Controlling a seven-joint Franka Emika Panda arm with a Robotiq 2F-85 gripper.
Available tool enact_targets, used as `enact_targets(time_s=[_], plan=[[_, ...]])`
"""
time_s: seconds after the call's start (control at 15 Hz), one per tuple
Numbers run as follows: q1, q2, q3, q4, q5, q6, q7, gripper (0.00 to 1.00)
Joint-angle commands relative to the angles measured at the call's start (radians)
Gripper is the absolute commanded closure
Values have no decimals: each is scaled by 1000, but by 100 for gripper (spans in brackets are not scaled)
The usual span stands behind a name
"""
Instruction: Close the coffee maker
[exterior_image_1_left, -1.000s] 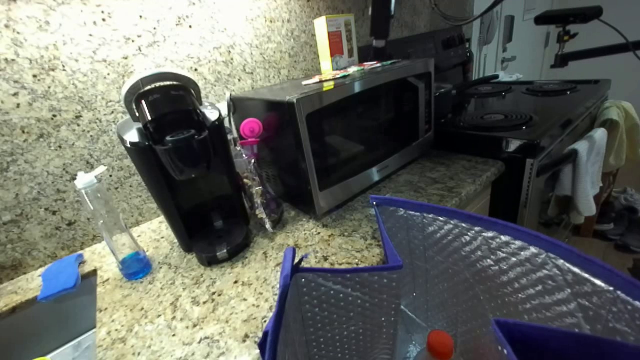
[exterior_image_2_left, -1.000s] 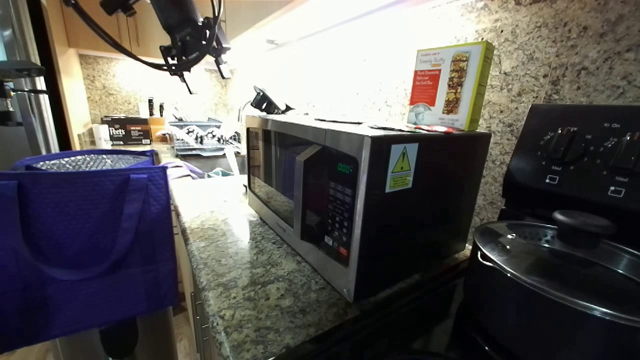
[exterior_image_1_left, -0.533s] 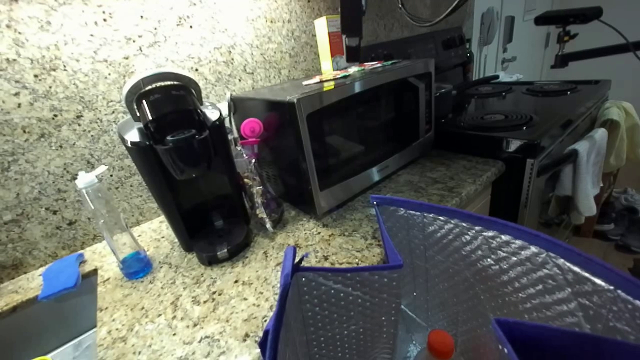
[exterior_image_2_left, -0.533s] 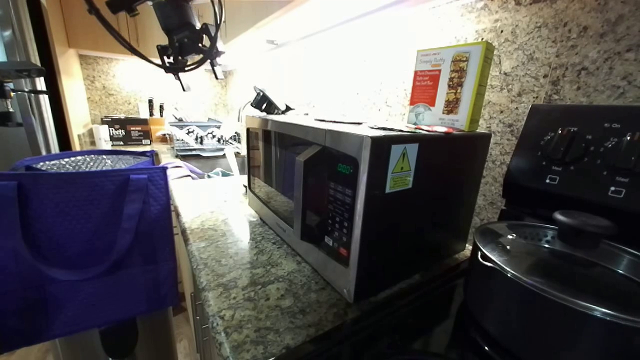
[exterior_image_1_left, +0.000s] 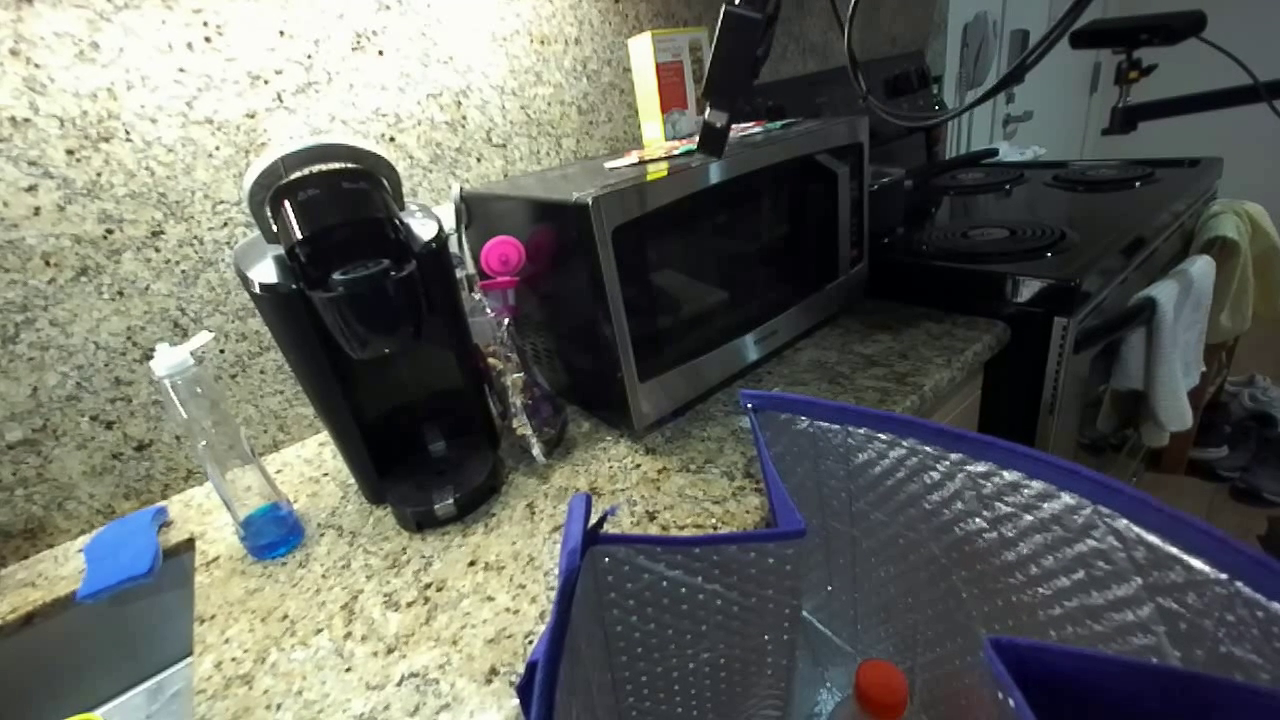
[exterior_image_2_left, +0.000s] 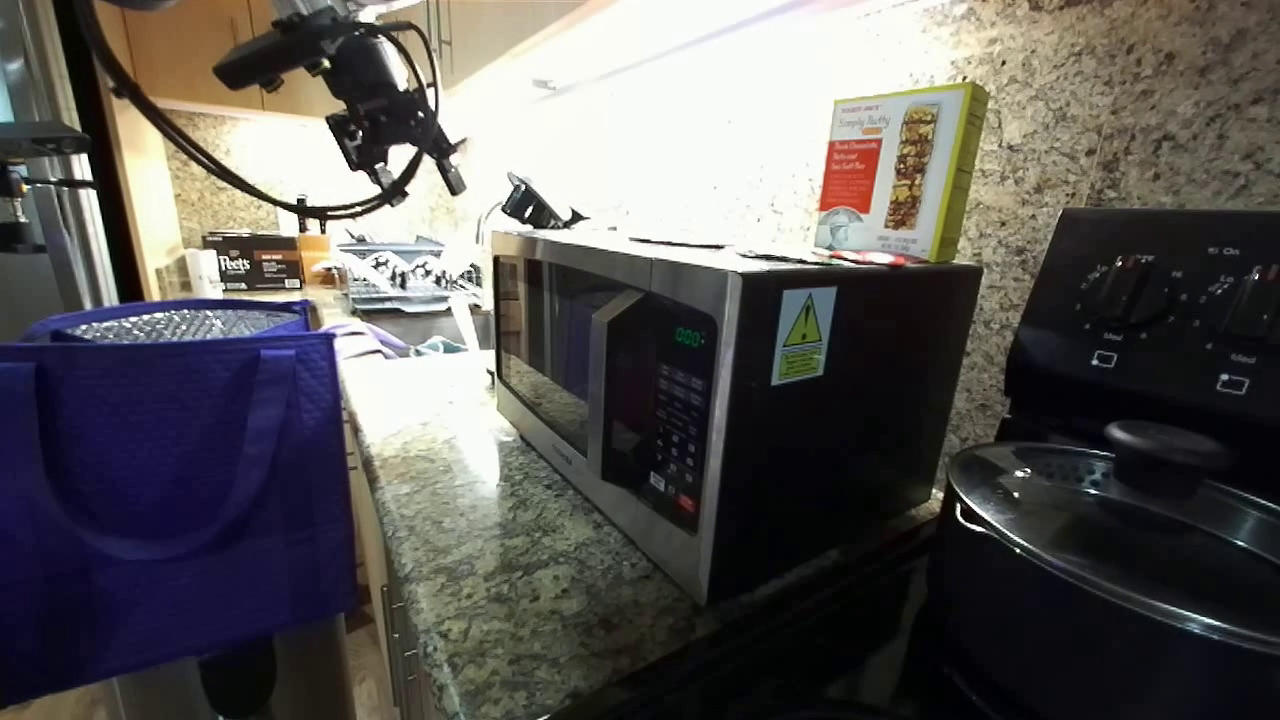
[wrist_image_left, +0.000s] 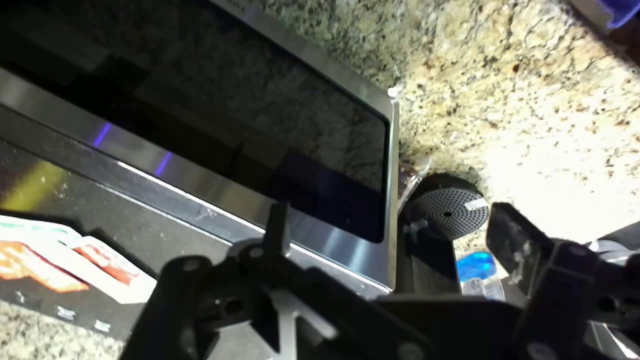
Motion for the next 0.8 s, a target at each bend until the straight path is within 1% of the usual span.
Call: enact_targets(time_s=[0.0, 0.27, 0.67, 0.73], plan=[[15, 13, -3, 0, 32, 74, -195, 0], [51, 110, 26, 144, 19, -31, -347, 0], [104, 303, 120, 483, -133, -265, -453, 0], [89, 232, 109, 366, -94, -195, -392, 0]])
